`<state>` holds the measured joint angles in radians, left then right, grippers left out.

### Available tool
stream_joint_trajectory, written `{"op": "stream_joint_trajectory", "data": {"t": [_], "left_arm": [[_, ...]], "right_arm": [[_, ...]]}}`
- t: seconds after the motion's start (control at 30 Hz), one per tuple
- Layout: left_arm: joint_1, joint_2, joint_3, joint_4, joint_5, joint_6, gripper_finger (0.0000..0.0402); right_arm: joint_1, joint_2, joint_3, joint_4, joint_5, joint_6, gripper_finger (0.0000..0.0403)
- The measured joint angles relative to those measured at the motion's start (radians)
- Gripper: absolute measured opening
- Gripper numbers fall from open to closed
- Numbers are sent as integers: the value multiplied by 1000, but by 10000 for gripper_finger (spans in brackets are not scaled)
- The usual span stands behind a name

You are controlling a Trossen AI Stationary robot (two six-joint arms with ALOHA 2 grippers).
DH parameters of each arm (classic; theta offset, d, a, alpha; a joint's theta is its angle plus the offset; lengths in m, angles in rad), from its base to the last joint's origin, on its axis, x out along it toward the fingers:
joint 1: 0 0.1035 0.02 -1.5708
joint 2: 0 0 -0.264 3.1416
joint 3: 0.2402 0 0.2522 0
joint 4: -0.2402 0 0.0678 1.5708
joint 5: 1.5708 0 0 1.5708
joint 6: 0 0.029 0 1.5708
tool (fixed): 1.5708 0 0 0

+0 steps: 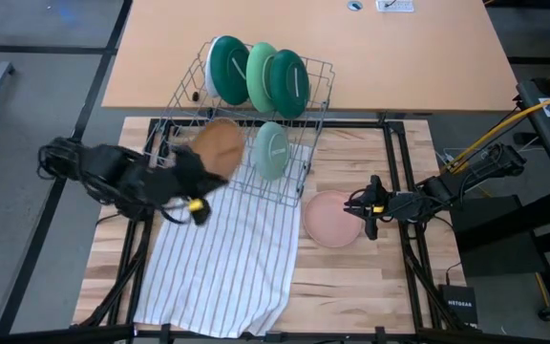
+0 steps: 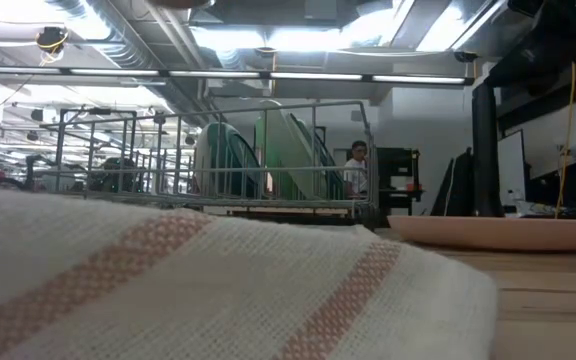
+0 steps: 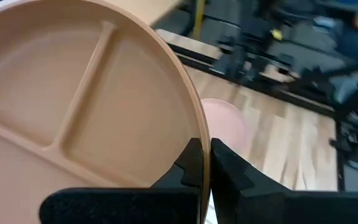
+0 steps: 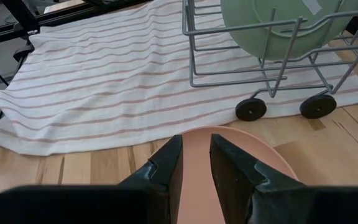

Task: Sort dishes
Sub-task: Put the orange plate into the dishwasher rack

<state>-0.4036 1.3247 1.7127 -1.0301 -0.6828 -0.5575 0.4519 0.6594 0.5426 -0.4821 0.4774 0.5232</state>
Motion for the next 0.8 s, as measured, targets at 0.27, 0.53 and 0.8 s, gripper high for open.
{"op": "stream_joint_trajectory", "data": {"t": [0.27,0.53,0.8], "left_arm": [[64,-325,-449,238,-26,-97,1],[237,-604,-899,1002,163,79,1],[476,-635,-1133,1440,494,25,1]], "right_arm": [[-1,0,0,-2,0,0,85],[0,0,0,7,28,-1,85],[-1,0,0,11,99,0,85]]}}
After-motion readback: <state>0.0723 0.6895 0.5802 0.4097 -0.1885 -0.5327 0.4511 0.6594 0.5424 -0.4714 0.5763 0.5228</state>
